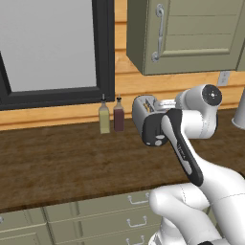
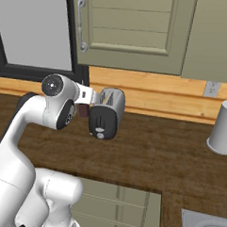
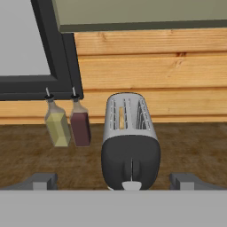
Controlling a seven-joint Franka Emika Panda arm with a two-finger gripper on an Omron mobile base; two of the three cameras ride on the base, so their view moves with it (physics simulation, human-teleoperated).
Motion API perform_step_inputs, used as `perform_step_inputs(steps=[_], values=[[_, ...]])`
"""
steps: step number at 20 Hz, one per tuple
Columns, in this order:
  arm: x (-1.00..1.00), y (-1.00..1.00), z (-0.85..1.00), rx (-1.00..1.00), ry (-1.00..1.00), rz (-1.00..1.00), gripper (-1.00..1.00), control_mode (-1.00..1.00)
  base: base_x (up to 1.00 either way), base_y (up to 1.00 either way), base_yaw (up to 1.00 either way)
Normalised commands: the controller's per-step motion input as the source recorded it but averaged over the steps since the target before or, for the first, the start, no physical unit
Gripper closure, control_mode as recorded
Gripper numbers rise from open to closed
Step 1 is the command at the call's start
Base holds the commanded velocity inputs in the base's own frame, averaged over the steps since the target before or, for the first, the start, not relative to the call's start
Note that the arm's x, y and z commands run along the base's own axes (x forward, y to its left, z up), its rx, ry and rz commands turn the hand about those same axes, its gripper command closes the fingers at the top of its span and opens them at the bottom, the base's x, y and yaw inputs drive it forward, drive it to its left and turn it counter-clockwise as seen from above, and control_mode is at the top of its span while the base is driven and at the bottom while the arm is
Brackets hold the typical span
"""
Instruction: Start the toaster. Once the lever pops up, take the bread to the plate on the dining counter.
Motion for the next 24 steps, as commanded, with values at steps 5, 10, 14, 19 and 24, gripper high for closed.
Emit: perform_step_inputs(steps=[5, 10, 14, 19, 24], values=[[0.00, 0.00, 0.00, 0.00, 0.00, 0.00, -1.00, -1.00, 0.00, 0.00, 0.00], [0.00, 0.00, 0.00, 0.00, 0.00, 0.00, -1.00, -1.00, 0.00, 0.00, 0.00], [0.00, 0.00, 0.00, 0.00, 0.00, 0.00, -1.00, -1.00, 0.00, 0.00, 0.00], [0.00, 0.00, 0.00, 0.00, 0.00, 0.00, -1.00, -1.00, 0.00, 0.00, 0.00], [0.00, 0.00, 0.00, 0.00, 0.00, 0.00, -1.00, -1.00, 0.00, 0.00, 0.00]])
